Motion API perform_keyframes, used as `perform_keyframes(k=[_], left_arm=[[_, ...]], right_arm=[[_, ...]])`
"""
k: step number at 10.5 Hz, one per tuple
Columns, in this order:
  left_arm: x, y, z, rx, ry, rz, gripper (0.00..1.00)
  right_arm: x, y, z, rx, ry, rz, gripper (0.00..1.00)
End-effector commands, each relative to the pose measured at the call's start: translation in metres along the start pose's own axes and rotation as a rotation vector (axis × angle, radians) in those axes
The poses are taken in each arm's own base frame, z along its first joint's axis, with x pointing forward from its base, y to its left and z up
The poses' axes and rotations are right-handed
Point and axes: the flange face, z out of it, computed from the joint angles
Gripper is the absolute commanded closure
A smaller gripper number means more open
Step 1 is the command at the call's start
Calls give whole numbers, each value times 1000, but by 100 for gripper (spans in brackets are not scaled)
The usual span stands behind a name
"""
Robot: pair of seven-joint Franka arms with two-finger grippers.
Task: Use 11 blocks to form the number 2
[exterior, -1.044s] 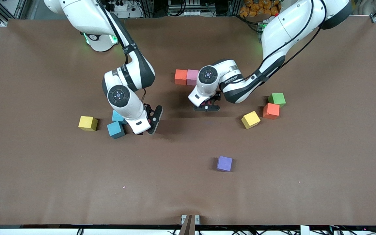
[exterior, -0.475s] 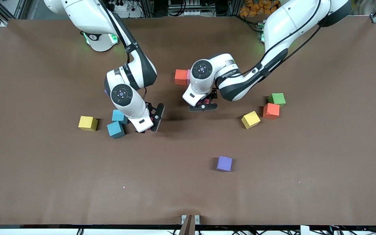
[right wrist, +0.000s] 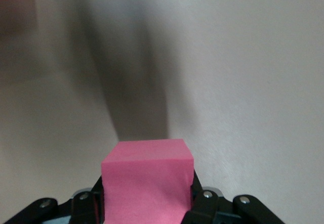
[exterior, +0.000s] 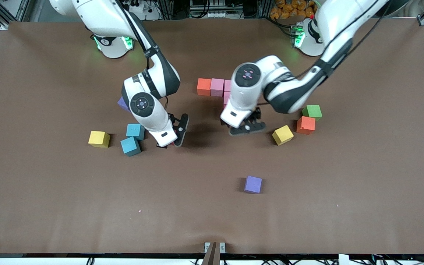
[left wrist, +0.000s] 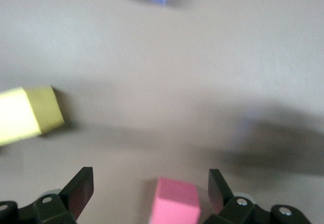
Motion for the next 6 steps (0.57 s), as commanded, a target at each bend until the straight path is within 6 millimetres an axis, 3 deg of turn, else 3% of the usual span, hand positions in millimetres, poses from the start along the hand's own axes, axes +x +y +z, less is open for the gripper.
perform_keyframes(k=[1,3,6], left_arm=[[56,-65,-19,19,11,71,0],[83,-114,-29,60,-5,13,0],[100,-185,-14,117,-145,-151,0]], right_arm=[[42,-49,12,-13,9,-93,61],[74,-81,31,-40,21,-155,61],[108,-121,58,-68,33,-193,61]])
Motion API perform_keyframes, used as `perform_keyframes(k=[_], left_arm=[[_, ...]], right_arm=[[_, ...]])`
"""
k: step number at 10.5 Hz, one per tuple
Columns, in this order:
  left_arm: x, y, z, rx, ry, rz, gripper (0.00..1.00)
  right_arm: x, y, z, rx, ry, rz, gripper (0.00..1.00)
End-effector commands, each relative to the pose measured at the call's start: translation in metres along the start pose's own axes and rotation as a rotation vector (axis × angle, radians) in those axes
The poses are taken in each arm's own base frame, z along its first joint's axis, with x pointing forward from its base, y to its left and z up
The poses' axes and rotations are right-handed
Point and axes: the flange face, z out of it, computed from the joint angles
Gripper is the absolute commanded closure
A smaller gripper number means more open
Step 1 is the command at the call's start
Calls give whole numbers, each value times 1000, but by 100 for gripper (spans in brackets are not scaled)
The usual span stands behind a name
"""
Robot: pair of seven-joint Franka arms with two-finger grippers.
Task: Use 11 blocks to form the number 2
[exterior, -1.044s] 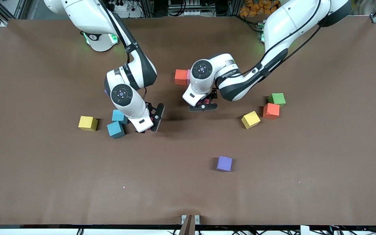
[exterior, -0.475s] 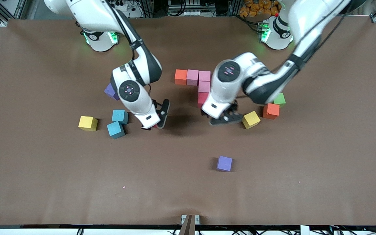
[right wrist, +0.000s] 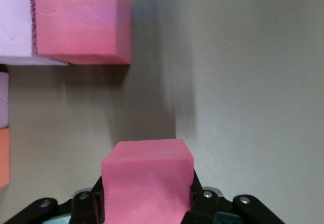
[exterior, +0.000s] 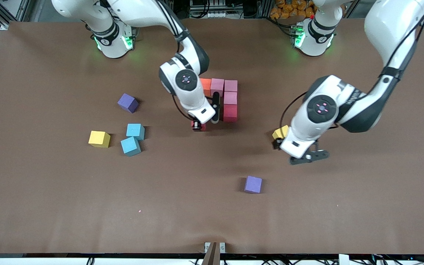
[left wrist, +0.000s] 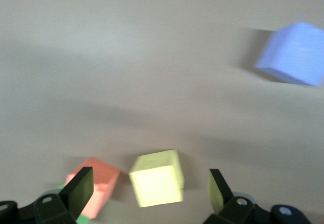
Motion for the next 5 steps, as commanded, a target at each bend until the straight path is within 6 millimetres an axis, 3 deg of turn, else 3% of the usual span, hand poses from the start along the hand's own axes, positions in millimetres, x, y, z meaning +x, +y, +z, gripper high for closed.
perform_keyframes(k=[1,5], left_arm=[[-11,-22,16,13,-105,-116,0],[-36,-10,63,2,-133,-173,0]], right_arm=[[23,-16,15,-18,12,9,61],[43,-32,22,-37,30,51,61]])
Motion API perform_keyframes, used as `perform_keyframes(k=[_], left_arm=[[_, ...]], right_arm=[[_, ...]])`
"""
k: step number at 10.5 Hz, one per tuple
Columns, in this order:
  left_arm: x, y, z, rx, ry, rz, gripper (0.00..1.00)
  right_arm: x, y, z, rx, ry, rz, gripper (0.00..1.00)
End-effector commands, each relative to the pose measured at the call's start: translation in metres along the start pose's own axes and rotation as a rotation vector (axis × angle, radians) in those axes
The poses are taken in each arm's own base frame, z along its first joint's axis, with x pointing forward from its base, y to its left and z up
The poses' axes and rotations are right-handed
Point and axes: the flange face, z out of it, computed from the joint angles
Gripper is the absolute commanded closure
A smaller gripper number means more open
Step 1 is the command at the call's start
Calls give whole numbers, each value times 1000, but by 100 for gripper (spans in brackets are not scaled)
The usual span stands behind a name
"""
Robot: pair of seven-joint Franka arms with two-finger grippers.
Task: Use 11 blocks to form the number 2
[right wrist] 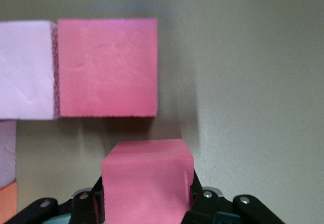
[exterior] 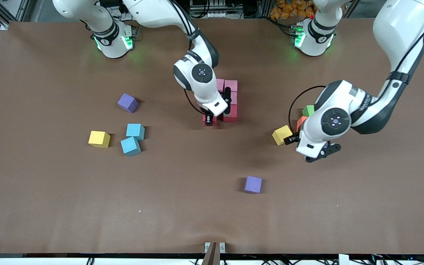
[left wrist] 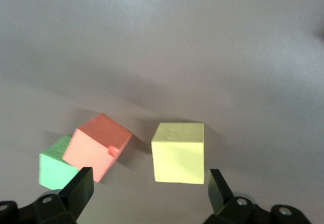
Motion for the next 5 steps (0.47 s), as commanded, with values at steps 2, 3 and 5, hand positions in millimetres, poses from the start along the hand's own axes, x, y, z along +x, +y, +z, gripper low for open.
perform_keyframes(k=[2,3,5], left_arm=[[-28,7,41,-80,11,-7,0],[-28,7,48,-92,14,-12,0],[-32,6,63,-70,14,12,0]], right_arm=[[14,-10,2,1,15,23,61],[14,-10,2,1,15,25,61],[15,-12,2,3,16,23,61]])
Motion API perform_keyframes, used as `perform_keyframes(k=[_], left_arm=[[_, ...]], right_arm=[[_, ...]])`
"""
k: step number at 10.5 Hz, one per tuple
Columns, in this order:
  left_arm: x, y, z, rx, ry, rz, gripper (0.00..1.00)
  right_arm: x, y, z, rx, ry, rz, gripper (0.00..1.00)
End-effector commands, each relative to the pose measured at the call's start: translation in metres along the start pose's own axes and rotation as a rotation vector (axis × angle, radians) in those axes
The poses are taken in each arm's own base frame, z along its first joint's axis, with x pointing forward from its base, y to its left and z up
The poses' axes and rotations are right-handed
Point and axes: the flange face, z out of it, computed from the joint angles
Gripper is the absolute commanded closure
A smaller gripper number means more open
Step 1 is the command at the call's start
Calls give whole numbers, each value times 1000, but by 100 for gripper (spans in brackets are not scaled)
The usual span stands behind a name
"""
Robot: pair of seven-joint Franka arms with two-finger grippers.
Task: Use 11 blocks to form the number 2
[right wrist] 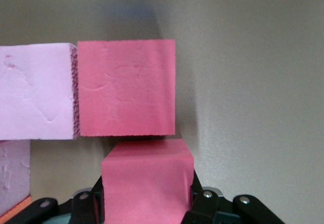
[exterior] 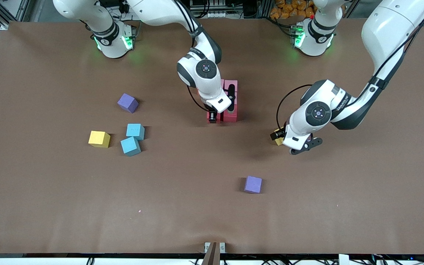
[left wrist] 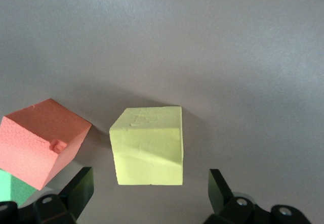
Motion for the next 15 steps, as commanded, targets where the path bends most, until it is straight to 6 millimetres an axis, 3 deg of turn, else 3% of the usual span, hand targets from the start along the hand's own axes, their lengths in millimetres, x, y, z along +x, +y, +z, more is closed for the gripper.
perform_keyframes(k=[1,2,9,13,15], left_arm=[[-2,-7,11,21,27,11,0],[4,-14,17,28,25,2,0],[11,-13,24,-11,16,-30,0],[14,-13,40,-23,1,-57,0],[14,-12,45,-33,-8,-58,0]], right_arm=[[6,-2,1,1,12,13,61],[7,-2,1,1,13,16,61],[14,-12,2,8,25,46,60],[15,-14,3,12,27,43,53],[16,-14,1,10,30,43,2]])
